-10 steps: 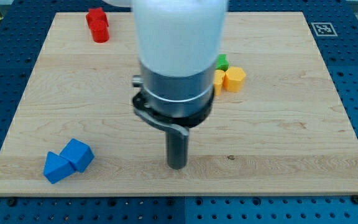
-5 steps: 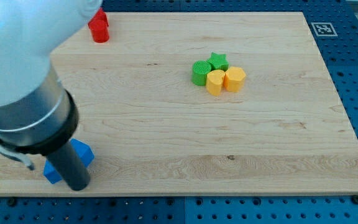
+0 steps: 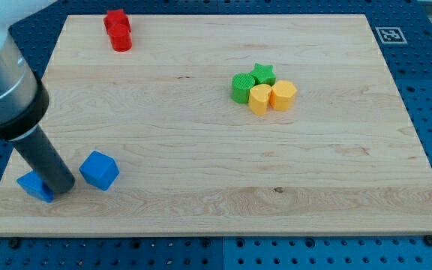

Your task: Move blue cube to the centre of the board

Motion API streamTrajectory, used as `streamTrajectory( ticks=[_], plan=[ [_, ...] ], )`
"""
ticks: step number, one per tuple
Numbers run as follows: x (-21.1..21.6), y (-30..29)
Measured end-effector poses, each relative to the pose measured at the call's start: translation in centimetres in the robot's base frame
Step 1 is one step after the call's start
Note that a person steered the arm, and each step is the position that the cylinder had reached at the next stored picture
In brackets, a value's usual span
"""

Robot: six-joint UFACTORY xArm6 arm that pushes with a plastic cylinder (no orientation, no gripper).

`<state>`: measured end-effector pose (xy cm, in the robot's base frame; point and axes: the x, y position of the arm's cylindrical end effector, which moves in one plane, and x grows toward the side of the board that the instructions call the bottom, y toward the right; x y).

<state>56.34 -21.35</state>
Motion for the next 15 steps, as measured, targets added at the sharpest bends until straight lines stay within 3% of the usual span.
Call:
streamTrajectory(
  ticks=[3, 7, 9, 10, 14, 15],
  plan=[
    [-0.4, 6.4],
    [-7.7, 8.9],
    [-8.5, 5.0],
    [-5.5, 4.7],
    [-5.4, 3.4],
    [-3.7, 3.4]
  ],
)
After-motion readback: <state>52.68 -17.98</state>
